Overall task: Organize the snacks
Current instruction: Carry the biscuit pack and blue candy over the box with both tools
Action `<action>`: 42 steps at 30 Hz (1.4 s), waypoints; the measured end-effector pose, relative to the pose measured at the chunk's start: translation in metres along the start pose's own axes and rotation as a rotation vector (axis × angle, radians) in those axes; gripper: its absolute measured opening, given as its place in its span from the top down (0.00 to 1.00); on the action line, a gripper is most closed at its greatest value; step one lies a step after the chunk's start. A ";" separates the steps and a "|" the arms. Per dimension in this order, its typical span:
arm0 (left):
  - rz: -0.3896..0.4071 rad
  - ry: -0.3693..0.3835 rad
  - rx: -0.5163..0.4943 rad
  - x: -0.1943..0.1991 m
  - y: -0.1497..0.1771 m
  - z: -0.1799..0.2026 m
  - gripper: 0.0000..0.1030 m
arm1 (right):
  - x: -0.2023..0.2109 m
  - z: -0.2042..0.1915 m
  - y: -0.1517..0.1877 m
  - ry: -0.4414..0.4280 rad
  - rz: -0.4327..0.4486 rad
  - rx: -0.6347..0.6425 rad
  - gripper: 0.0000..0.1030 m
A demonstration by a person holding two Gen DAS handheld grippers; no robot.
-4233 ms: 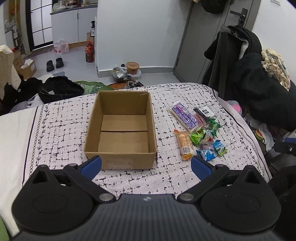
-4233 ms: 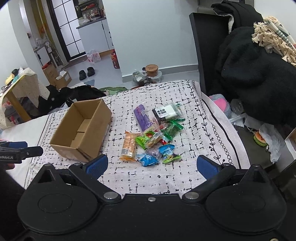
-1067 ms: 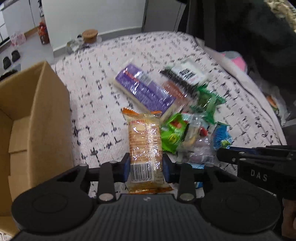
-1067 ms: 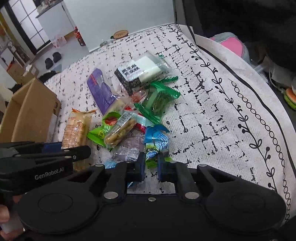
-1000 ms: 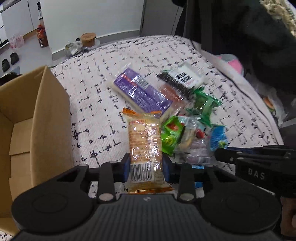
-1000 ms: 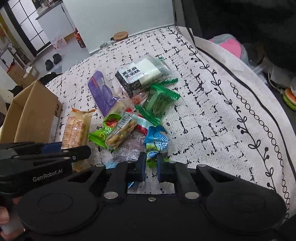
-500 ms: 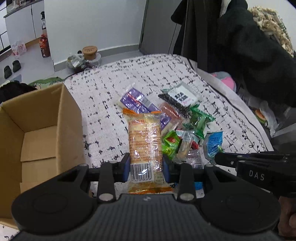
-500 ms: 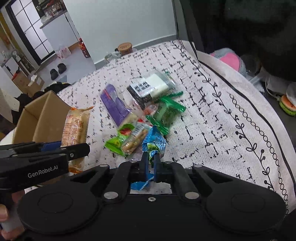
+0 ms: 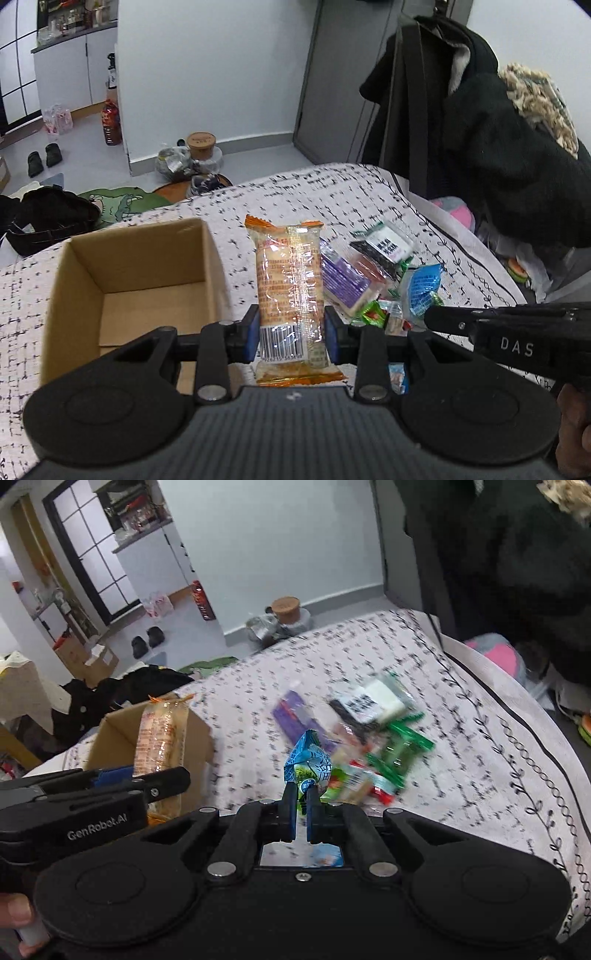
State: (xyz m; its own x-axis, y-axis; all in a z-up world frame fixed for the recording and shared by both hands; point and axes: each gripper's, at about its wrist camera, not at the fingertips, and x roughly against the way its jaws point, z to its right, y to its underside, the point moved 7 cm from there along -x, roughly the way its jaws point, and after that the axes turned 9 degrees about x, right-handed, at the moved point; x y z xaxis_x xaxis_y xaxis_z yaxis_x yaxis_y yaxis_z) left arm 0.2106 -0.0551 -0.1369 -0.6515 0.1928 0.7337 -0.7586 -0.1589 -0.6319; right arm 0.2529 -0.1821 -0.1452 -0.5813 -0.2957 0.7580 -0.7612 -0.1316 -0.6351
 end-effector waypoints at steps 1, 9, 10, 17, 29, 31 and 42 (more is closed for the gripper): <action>0.007 0.001 0.004 0.003 -0.001 -0.003 0.67 | 0.000 -0.005 -0.002 -0.004 0.005 0.005 0.96; 0.045 -0.031 0.026 0.024 -0.005 -0.031 0.67 | 0.001 -0.045 -0.015 -0.046 0.041 0.049 0.96; 0.045 -0.039 0.028 0.025 -0.005 -0.036 0.67 | 0.000 -0.050 -0.017 -0.055 0.044 0.051 0.96; 0.038 -0.102 0.081 0.031 -0.004 -0.078 0.67 | -0.007 -0.082 -0.026 -0.105 0.059 0.080 0.96; 0.028 -0.168 0.113 0.033 -0.006 -0.129 0.67 | -0.027 -0.123 -0.040 -0.155 0.067 0.126 0.96; 0.024 -0.166 0.112 0.029 -0.007 -0.133 0.67 | -0.031 -0.128 -0.042 -0.157 0.064 0.131 0.96; 0.041 -0.169 0.138 -0.002 -0.017 -0.145 0.65 | -0.054 -0.141 -0.046 -0.142 0.025 0.155 0.95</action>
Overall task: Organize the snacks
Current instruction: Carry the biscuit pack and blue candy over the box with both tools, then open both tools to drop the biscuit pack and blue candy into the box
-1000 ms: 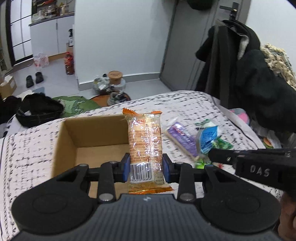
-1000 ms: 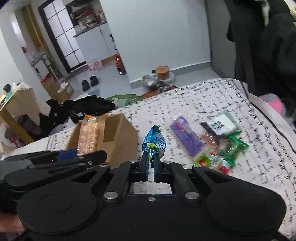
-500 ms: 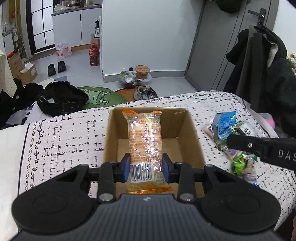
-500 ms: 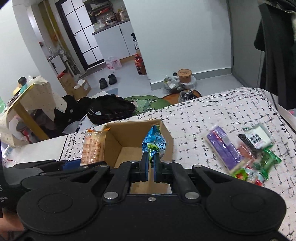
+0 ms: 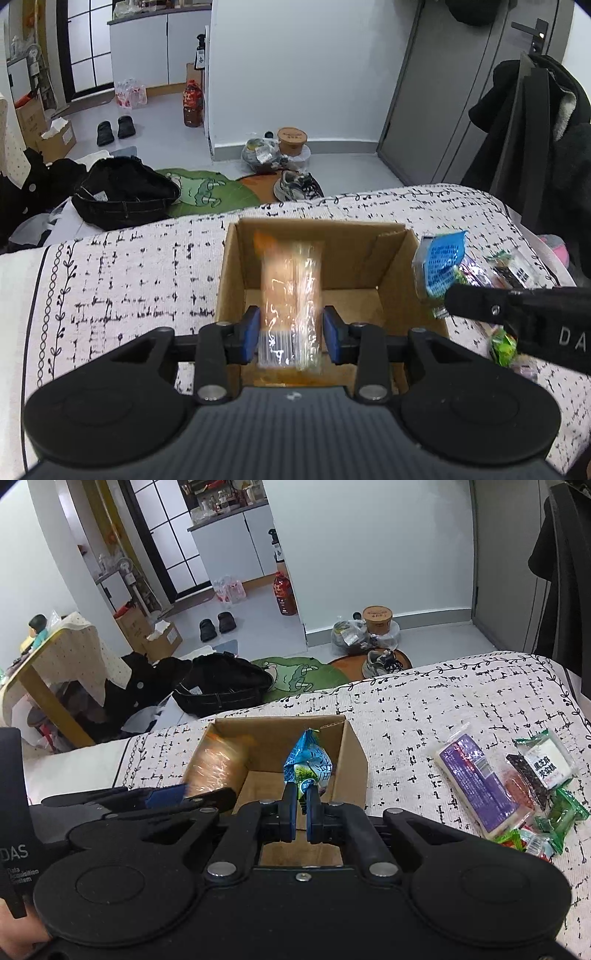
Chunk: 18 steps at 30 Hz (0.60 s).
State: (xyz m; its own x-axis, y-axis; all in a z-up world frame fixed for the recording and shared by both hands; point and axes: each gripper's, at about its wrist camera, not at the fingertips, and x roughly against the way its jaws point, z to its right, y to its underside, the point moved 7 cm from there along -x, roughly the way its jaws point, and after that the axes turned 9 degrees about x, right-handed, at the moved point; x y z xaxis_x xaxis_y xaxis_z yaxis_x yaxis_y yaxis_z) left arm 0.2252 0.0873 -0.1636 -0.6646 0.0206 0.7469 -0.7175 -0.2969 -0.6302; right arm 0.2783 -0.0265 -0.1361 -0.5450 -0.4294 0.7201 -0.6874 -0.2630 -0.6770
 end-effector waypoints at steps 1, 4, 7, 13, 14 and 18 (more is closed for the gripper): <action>0.004 0.002 0.002 -0.001 -0.001 0.000 0.64 | -0.002 0.000 -0.001 0.002 -0.003 0.003 0.95; 0.007 0.014 0.020 0.000 -0.002 0.000 0.63 | -0.007 -0.002 -0.004 0.005 -0.005 0.012 0.95; 0.015 0.006 0.018 0.003 -0.003 0.001 0.57 | -0.013 -0.004 -0.006 0.001 -0.006 0.005 0.95; 0.031 -0.029 0.029 0.013 -0.004 -0.008 0.44 | -0.014 -0.008 -0.013 -0.024 0.021 0.010 0.90; 0.036 -0.040 0.028 0.015 -0.005 -0.009 0.40 | -0.013 -0.007 -0.013 -0.022 0.025 0.008 0.89; 0.052 -0.055 0.041 0.025 -0.005 -0.012 0.28 | -0.005 -0.001 -0.013 -0.006 0.027 0.001 0.63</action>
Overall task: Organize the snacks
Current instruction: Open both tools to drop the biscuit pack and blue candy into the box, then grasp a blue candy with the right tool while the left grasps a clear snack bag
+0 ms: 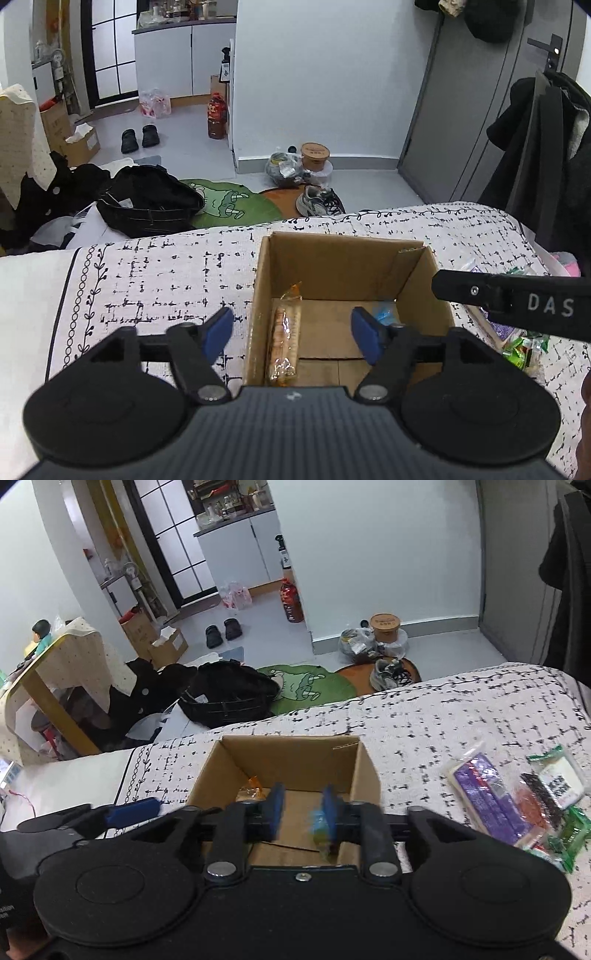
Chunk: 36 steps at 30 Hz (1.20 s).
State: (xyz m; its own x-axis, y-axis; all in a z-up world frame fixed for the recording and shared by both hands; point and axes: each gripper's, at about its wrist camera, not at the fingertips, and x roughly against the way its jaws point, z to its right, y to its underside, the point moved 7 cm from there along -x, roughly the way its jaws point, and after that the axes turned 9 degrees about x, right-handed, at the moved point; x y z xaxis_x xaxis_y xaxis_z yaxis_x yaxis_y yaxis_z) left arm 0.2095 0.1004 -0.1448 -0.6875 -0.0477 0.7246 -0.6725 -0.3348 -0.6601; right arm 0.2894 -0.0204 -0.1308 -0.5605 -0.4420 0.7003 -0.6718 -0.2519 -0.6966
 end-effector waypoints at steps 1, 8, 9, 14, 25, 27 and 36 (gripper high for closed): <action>0.001 0.001 0.002 0.002 0.000 0.000 0.24 | 0.003 0.003 0.000 0.011 0.003 -0.003 0.53; -0.048 0.001 0.001 0.011 0.011 0.009 0.18 | 0.031 0.030 0.015 0.094 0.030 -0.023 0.20; -0.054 0.004 -0.001 0.012 0.013 0.010 0.18 | 0.034 0.034 0.018 0.105 0.032 -0.023 0.15; -0.054 0.026 -0.005 0.020 0.018 0.019 0.14 | 0.049 0.052 0.028 0.144 0.030 -0.050 0.06; -0.049 0.110 -0.083 0.030 0.032 0.056 0.00 | 0.077 0.085 0.050 0.180 0.023 -0.087 0.00; -0.060 0.123 -0.107 0.029 0.037 0.064 0.00 | 0.081 0.092 0.057 0.196 0.014 -0.095 0.00; -0.065 0.192 -0.156 0.032 0.046 0.100 0.00 | 0.100 0.117 0.078 0.250 0.000 -0.109 0.00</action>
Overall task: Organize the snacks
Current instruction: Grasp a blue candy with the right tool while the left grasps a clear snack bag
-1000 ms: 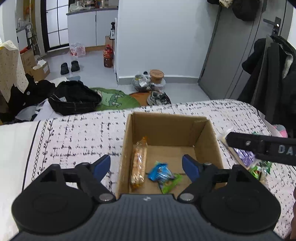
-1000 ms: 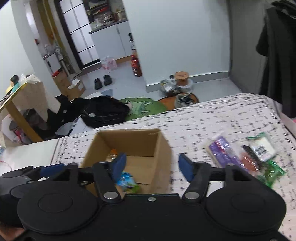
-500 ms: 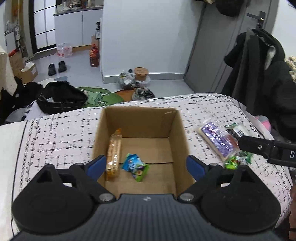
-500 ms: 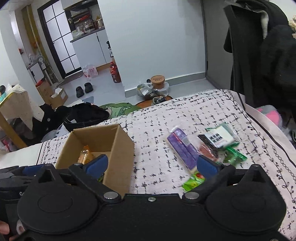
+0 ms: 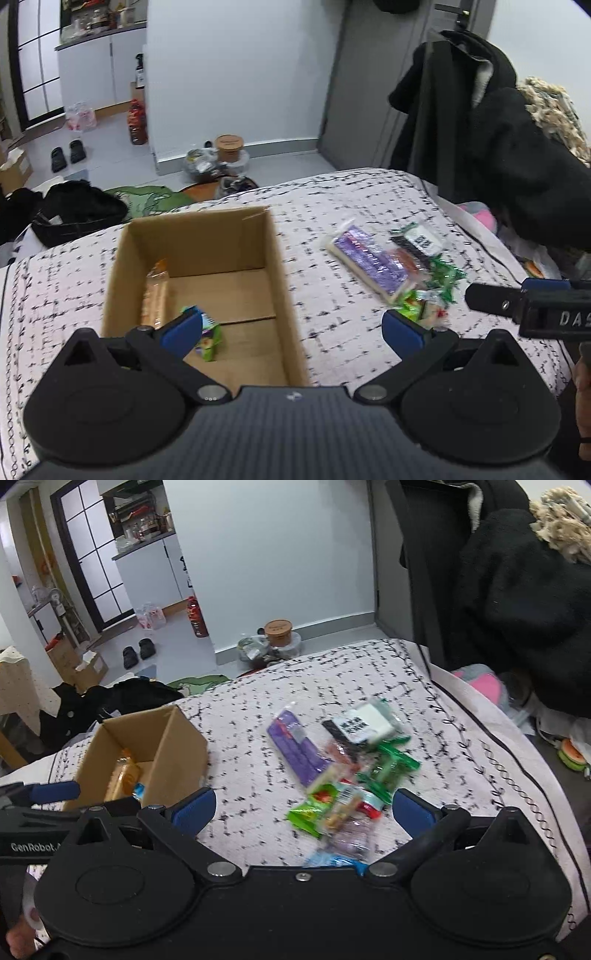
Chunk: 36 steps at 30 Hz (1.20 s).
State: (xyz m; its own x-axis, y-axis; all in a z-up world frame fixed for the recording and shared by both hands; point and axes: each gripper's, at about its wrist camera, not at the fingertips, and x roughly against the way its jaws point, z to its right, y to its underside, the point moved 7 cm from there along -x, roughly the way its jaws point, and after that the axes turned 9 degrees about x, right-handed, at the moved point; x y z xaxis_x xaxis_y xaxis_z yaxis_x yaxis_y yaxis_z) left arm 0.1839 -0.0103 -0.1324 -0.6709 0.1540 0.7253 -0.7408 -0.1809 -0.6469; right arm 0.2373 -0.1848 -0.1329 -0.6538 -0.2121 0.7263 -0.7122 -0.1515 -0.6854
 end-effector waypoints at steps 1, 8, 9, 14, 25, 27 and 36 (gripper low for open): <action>-0.002 0.009 -0.007 -0.001 0.000 0.004 0.00 | 0.001 0.003 0.002 0.004 -0.001 -0.001 0.00; -0.010 0.036 -0.044 -0.009 0.003 0.026 0.00 | 0.000 0.022 0.018 0.021 -0.034 -0.034 0.00; -0.012 0.040 -0.048 -0.011 0.004 0.028 0.00 | -0.001 0.023 0.020 0.028 -0.038 -0.034 0.00; -0.038 0.052 -0.064 -0.021 0.008 0.039 0.00 | -0.012 0.032 0.032 0.054 -0.084 -0.054 0.00; -0.048 0.072 -0.081 -0.035 0.013 0.050 0.16 | -0.047 0.031 0.052 -0.013 -0.179 -0.149 0.30; -0.056 0.075 -0.081 -0.039 0.014 0.051 0.20 | -0.055 0.030 0.056 -0.016 -0.199 -0.168 0.32; -0.103 0.082 -0.075 -0.054 0.019 0.056 0.35 | -0.082 0.030 0.068 -0.025 -0.259 -0.198 0.41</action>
State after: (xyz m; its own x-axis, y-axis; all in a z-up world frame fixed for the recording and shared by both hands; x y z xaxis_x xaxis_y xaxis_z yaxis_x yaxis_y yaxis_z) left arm 0.2083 -0.0769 -0.1707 -0.5893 0.2473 0.7691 -0.8041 -0.0871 -0.5881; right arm 0.2500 -0.2064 -0.2405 -0.4394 -0.2149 0.8722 -0.8916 -0.0137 -0.4526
